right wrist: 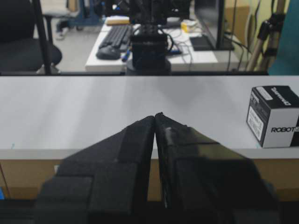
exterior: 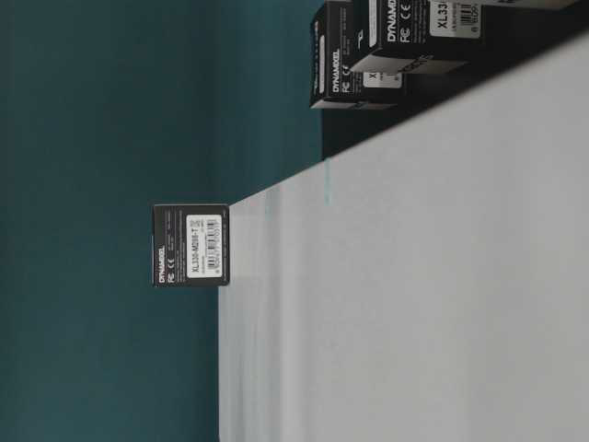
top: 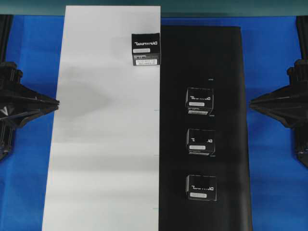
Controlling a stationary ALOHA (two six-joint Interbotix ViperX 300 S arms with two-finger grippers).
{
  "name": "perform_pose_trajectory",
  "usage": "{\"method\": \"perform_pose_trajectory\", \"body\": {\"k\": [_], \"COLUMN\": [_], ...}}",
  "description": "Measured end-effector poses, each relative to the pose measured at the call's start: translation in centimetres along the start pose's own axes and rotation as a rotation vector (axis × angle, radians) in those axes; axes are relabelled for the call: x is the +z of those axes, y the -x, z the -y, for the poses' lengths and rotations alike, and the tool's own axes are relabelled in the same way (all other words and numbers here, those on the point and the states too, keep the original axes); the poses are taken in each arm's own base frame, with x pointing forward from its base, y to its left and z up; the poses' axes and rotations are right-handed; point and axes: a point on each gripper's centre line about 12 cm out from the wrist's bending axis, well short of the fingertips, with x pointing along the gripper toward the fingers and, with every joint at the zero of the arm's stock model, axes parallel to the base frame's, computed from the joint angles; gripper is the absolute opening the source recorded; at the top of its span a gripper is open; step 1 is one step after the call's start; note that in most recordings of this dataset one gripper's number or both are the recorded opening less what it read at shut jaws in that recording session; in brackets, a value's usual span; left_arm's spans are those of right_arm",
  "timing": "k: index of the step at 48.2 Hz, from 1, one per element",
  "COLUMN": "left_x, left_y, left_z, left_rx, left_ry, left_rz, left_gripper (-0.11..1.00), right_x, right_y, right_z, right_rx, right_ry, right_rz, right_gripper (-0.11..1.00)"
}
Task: Place the box from the black base onto the white base.
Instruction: 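Raise the right gripper and swing it toward the black base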
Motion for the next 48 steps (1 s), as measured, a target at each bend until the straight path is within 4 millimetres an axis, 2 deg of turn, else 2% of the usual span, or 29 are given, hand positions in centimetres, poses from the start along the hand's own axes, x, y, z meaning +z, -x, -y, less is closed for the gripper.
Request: {"method": "perform_pose_trajectory", "body": {"k": [3,6,9,15,23,38,48], "left_x": [0.0,0.1,0.1,0.5,0.7,1.2,1.7], "left_y": [0.0,0.0,-0.1,-0.2,-0.3,-0.2,0.0], "left_z": [0.0,-0.2,-0.2,0.1,1.0,1.0,1.0], "left_rx": [0.002,0.008,0.009,-0.004,-0.05,-0.051,-0.047], "left_ry": [-0.002,-0.007,-0.007,-0.006,0.003,0.019,0.033], "left_rz": [-0.002,-0.006,-0.017,-0.052,-0.133,-0.157,-0.142], "left_gripper": [0.08,-0.01,-0.04,-0.04,-0.04,-0.04,-0.04], "right_x": [0.1,0.2,0.0,-0.2,1.1,1.4,0.2], "right_y": [-0.1,-0.1,-0.2,-0.4,-0.7,-0.8,-0.4], "right_z": [0.0,0.2,0.3,0.6,1.1,2.6,3.4], "right_rx": [-0.002,-0.011,-0.022,-0.04,-0.067,-0.147,-0.196], "right_ry": [-0.009,-0.039,-0.071,-0.122,-0.153,-0.18,-0.198], "right_rz": [0.0,-0.011,-0.044,-0.101,-0.13,-0.356,-0.514], "right_gripper": [0.17,0.09,0.05,0.03,0.03,0.04,0.04]}}
